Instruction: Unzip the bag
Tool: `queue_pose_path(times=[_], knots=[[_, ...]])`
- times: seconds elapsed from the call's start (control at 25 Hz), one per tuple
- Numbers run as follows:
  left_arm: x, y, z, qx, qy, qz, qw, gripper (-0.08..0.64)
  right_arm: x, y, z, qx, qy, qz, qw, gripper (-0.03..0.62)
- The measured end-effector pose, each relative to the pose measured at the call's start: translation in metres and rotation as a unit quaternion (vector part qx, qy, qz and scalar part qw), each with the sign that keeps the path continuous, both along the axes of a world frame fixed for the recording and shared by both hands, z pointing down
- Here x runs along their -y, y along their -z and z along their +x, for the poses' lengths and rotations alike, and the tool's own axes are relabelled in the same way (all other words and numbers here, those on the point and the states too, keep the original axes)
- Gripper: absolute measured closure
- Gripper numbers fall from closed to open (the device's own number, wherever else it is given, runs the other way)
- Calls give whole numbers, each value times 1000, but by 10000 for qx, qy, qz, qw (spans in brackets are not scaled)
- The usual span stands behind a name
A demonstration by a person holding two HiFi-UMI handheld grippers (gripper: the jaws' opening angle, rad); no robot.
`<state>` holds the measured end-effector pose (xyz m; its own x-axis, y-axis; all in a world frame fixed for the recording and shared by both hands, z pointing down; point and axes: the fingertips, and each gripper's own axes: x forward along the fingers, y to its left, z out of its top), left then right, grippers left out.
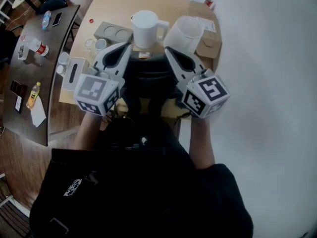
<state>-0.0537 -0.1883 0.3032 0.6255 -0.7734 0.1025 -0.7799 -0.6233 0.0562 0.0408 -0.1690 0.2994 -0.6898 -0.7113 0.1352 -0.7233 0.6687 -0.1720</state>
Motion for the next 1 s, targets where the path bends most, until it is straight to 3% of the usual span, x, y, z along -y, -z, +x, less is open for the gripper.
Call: queue_pose_path(times=[1.0], knots=[[10, -1, 0, 7, 27, -115, 9999, 563, 16, -1, -10, -157, 222, -105, 9996, 586]])
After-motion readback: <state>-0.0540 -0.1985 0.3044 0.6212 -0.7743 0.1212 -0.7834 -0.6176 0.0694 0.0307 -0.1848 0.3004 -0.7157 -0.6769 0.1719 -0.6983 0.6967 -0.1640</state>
